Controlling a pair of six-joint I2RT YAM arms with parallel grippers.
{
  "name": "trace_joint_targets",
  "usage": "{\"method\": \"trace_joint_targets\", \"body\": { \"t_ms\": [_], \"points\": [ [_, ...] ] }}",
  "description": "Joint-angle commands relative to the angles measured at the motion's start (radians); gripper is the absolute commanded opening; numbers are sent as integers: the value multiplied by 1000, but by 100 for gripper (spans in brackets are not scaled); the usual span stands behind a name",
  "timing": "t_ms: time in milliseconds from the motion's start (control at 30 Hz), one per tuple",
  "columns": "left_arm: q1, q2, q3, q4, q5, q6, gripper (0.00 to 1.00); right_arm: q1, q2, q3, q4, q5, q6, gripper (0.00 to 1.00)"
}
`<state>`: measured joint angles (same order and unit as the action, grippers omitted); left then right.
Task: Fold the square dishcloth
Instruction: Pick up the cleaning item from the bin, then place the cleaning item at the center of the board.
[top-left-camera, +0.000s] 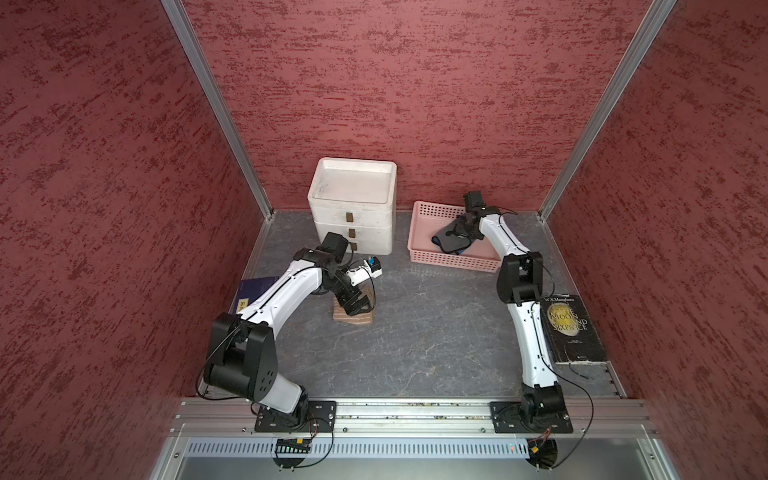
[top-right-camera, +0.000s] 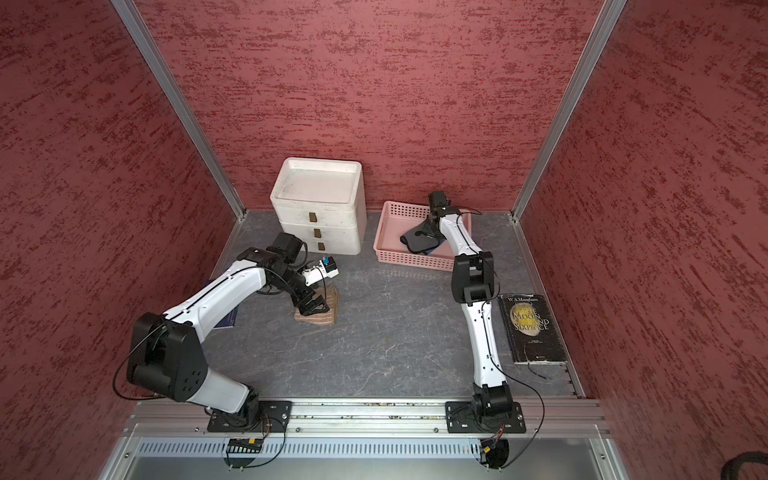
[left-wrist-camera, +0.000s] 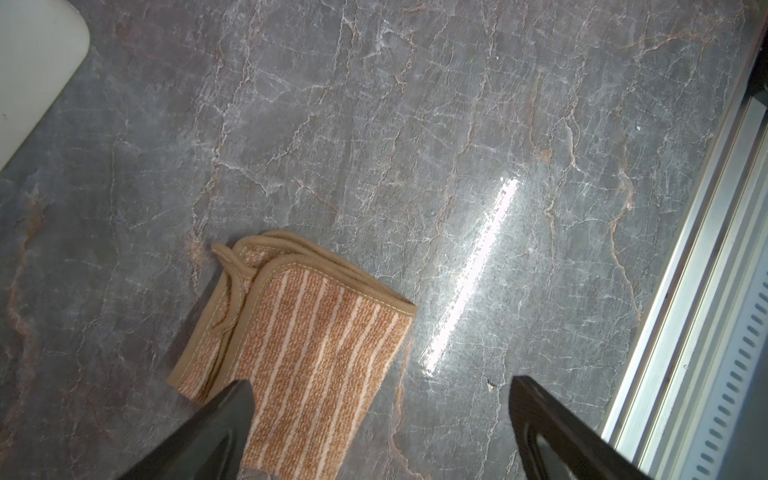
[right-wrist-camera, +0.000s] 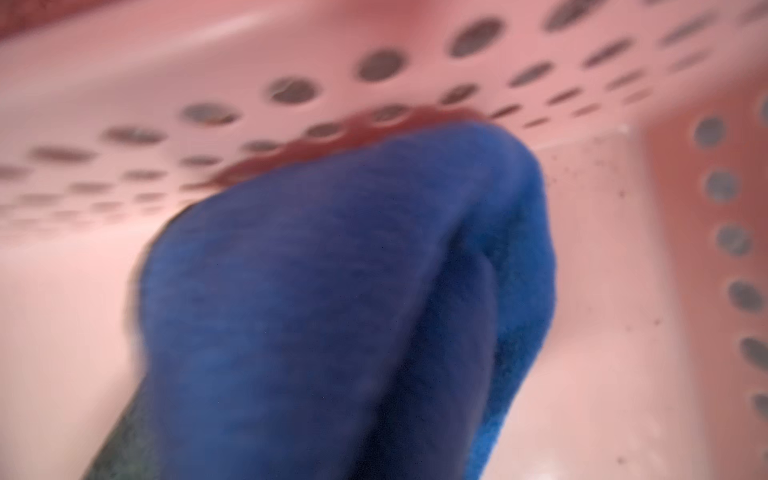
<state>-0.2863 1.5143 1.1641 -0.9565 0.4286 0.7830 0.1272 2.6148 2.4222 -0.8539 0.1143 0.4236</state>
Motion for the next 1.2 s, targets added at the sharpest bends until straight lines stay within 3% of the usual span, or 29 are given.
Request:
{"method": "trace_joint_targets", "body": {
  "t_ms": [0, 400, 633, 767, 1033, 1167],
  "points": [
    [-2, -45, -17, 8, 18, 14, 100, 9, -189, -67, 72, -25, -25, 0],
    [-54, -133, -17, 100, 79, -57, 100, 126, -686, -444, 153, -132, -86, 0],
    [-115, -135, 47, 279, 97, -170, 100, 264, -985, -717, 210, -257, -67, 0],
    [-159, -143, 60, 349, 99, -164, 99, 338, -1105, -869, 230, -299, -42, 0],
    [-264, -193, 22, 241, 199, -66, 83, 464, -1257, -1090, 255, -361, 37, 0],
    [-236, -246, -12, 186, 277, -35, 70, 488, -1280, -1137, 254, -428, 35, 0]
  ]
}}
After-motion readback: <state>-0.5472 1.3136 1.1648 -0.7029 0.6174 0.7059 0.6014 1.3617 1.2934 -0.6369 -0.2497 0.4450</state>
